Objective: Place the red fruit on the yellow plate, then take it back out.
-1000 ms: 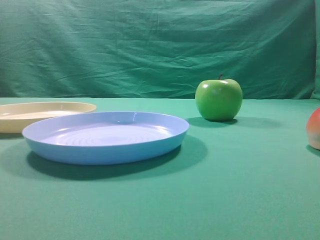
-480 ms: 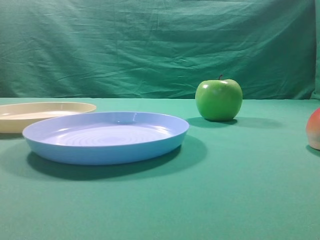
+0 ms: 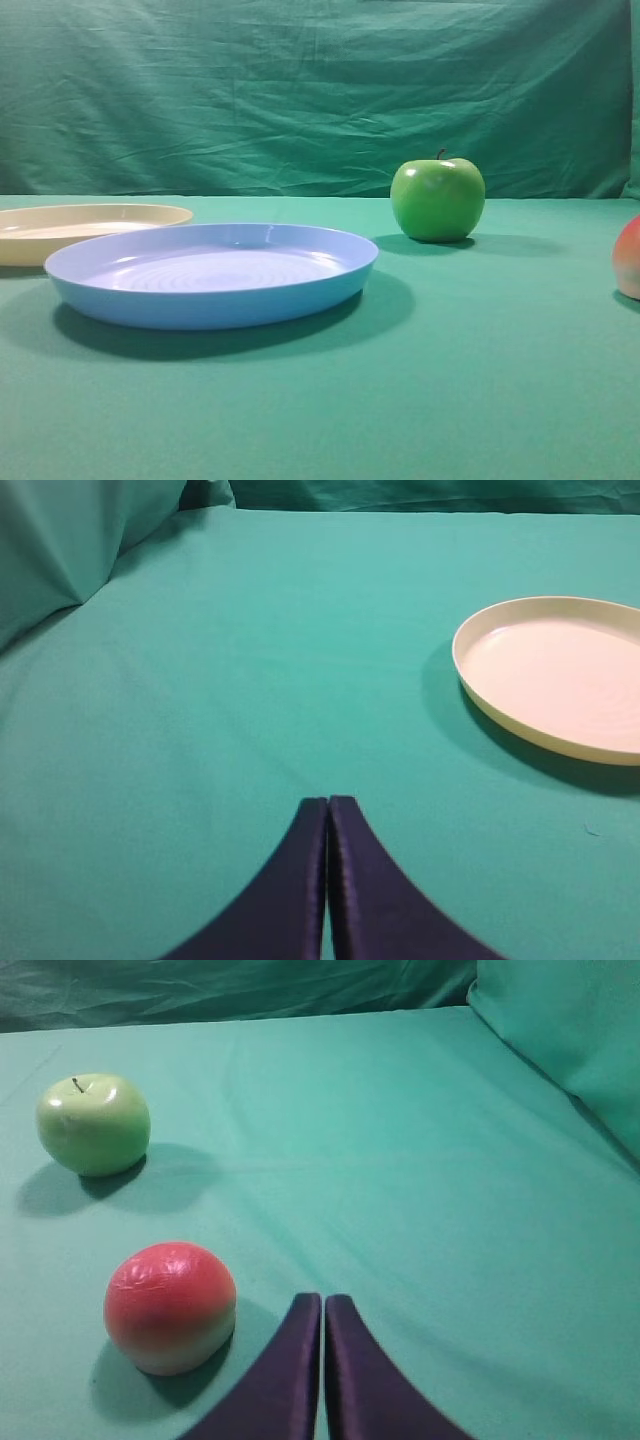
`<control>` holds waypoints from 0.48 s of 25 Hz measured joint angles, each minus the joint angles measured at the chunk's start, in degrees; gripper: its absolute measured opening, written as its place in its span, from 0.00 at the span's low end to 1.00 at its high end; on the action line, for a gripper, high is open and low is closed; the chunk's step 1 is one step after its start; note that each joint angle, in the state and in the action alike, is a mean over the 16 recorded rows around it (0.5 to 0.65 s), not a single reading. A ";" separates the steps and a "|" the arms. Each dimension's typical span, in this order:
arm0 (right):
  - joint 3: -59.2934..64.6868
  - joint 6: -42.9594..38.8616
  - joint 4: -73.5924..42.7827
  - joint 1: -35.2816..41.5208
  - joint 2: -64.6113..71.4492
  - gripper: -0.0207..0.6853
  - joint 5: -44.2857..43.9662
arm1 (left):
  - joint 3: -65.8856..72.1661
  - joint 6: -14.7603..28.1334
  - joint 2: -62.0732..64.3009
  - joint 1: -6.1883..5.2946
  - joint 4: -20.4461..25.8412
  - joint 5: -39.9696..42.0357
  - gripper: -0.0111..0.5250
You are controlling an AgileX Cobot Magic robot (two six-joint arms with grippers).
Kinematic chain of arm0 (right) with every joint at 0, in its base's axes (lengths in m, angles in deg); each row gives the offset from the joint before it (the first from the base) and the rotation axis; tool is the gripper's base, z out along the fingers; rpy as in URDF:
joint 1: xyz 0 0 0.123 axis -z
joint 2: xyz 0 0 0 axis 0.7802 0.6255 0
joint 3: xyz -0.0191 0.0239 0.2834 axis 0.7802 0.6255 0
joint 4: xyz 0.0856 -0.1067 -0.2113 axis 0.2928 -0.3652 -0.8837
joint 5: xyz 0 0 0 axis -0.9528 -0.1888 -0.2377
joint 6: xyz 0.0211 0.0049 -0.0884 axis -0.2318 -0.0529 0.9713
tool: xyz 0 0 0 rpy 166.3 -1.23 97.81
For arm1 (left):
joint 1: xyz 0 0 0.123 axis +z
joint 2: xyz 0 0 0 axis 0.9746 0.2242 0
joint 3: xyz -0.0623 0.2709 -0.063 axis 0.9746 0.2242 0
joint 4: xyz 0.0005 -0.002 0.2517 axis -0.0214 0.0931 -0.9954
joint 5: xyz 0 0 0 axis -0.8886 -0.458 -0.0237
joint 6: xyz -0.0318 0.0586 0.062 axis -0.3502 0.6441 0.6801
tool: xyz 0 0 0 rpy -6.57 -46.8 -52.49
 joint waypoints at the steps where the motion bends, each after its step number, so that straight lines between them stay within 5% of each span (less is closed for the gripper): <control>1: 0.00 -0.01 0.00 0.00 0.00 0.03 0.02 | 0.00 0.00 0.00 0.00 0.00 0.00 0.02; 12: 0.02 -0.08 0.00 0.00 0.00 0.03 0.15 | 0.00 0.00 0.00 0.00 0.00 0.00 0.02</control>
